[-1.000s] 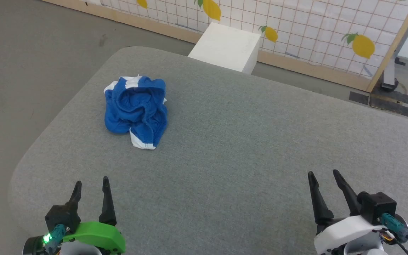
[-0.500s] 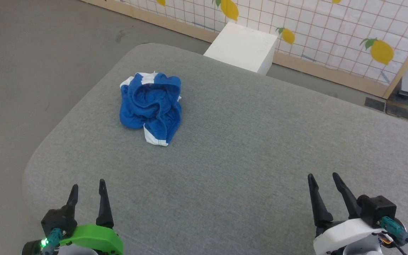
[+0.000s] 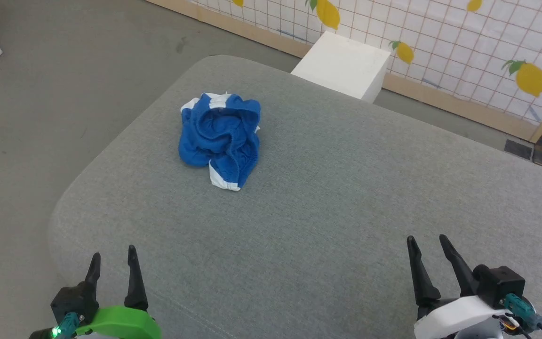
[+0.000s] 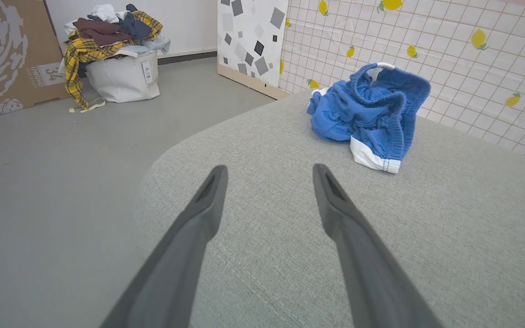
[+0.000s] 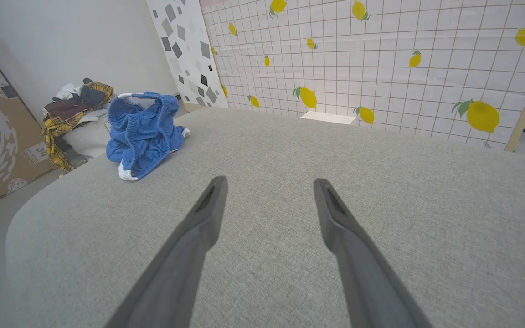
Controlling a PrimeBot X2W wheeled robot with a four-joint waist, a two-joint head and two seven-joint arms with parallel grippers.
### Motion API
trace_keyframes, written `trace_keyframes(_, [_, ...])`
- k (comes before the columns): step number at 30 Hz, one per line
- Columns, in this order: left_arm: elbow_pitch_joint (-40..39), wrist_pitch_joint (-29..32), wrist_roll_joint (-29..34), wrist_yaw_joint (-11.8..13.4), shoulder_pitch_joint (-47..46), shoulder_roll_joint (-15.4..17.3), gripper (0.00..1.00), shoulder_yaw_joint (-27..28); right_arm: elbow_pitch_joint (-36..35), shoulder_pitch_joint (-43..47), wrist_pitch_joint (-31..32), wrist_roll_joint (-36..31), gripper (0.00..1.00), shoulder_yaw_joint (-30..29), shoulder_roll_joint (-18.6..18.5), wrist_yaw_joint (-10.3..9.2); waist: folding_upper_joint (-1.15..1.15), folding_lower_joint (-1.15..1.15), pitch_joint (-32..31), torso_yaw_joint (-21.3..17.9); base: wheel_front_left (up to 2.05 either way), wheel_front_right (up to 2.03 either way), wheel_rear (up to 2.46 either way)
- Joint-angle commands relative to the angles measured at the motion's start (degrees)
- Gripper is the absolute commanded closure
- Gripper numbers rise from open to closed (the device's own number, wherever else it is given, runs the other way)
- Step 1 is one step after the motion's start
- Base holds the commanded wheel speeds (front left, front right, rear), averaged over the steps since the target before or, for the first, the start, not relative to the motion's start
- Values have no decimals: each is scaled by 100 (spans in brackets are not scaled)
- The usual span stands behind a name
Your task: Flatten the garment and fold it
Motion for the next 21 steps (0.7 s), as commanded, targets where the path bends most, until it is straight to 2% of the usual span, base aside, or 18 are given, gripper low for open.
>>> trace_keyframes(1, [25,-64,-67,-25,92,-24,0,27,31,105,-57,45,0,13,-5,-9,0,0,-18,22,0,0,0])
trace_keyframes(14, [40,-64,-111,-75,8,-28,0,42,29,80,-57,24,0,-11,-5,-9,0,0,24,-32,0,0,0])
trace_keyframes(19, [150,7,-249,-306,-638,115,0,-21,11,1,-57,-55,0,1,-5,-9,0,0,176,-82,0,0,0])
trace_keyframes(21, [249,54,-525,-404,-1046,146,0,92,6,-54,-57,-121,0,11,-5,-9,0,0,277,-140,0,0,0])
